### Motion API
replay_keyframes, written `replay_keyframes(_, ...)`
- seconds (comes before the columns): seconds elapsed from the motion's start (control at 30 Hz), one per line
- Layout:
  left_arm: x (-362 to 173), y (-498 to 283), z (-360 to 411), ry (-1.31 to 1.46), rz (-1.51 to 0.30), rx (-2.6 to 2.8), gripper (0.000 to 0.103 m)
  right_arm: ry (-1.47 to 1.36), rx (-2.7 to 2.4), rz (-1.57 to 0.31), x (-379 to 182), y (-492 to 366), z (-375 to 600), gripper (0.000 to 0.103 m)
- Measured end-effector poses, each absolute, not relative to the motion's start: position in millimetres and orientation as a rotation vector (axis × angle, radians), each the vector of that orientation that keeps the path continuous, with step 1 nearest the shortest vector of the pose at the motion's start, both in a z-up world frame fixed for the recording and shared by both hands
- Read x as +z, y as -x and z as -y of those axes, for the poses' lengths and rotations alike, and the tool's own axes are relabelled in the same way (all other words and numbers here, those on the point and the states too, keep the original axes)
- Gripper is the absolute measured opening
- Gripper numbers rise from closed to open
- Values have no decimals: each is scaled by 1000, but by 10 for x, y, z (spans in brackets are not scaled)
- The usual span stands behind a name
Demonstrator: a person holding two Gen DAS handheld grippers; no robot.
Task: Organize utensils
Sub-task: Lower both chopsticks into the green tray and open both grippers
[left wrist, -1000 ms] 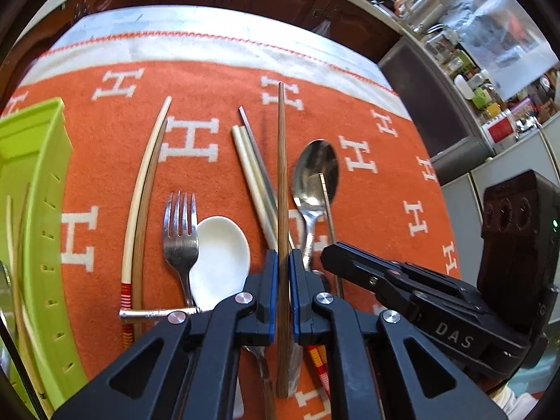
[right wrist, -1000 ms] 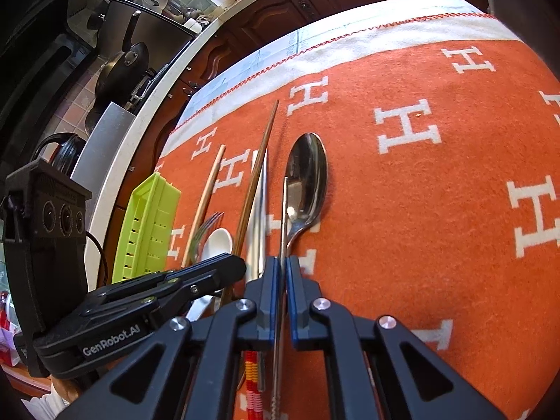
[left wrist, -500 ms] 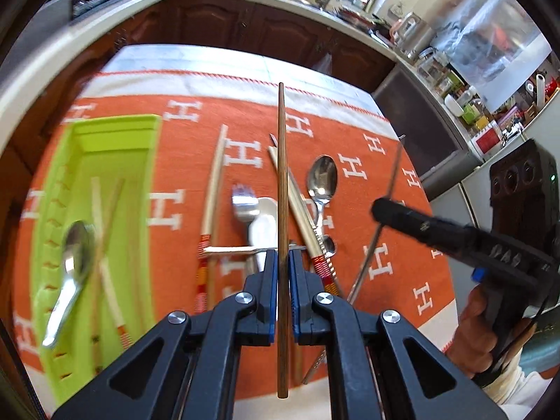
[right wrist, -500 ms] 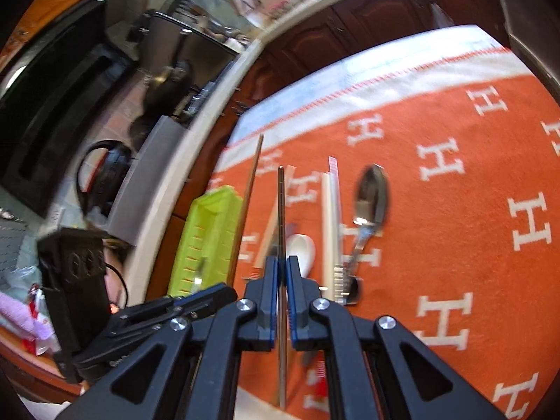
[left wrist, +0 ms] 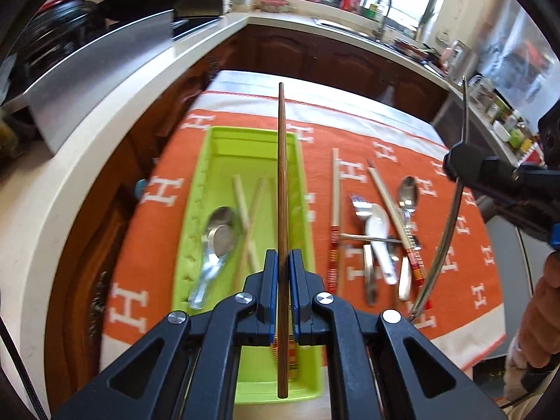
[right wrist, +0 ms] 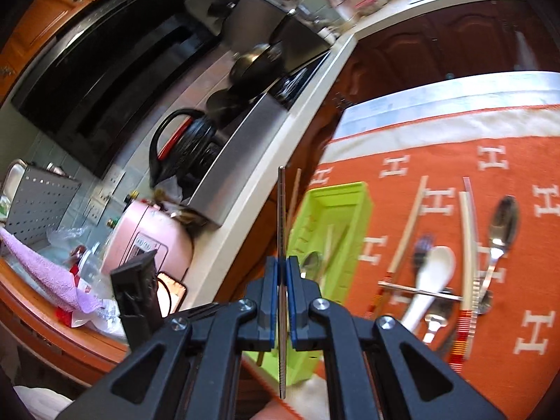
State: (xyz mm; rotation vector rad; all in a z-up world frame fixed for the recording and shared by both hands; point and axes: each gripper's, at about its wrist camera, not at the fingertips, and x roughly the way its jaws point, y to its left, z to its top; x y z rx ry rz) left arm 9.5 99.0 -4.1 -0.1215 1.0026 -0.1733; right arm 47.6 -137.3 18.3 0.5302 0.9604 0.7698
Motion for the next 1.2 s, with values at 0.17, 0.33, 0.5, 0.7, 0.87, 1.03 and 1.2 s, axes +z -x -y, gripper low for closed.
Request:
replay_keyframes(0.17,-193,-129,-1183,143,-1023,-154,4,-464,780,-1009,137,-566,978,5)
replay_keyframes(0.33,-322,-207,-1264,183,-1039,-140,4,-375,731,-1067,-52,-721,652,5)
replay_keyframes(0.5,-360,-234,-1270,184,-1036,-97,22,-296,634,-1116,-255,-886,458,7)
replay_keyframes(0.7,-265,-241,-1324,171,-994,-53,50,-255,571,-1170,-431,-971,381,9)
replay_keyframes(0.87,-206,-252,-1331,146,-963,-21,55,-209,558,-1170,-484,-908,391,9)
replay_keyframes(1.03,-175,-265,-1296,137,-959,-12,56,-180,537,-1160,-490,-839,459,9)
replay_keyframes(1.2,-135,-250,-1234,121,-950,-6,63,-173,519,-1144,-462,-747,583,9)
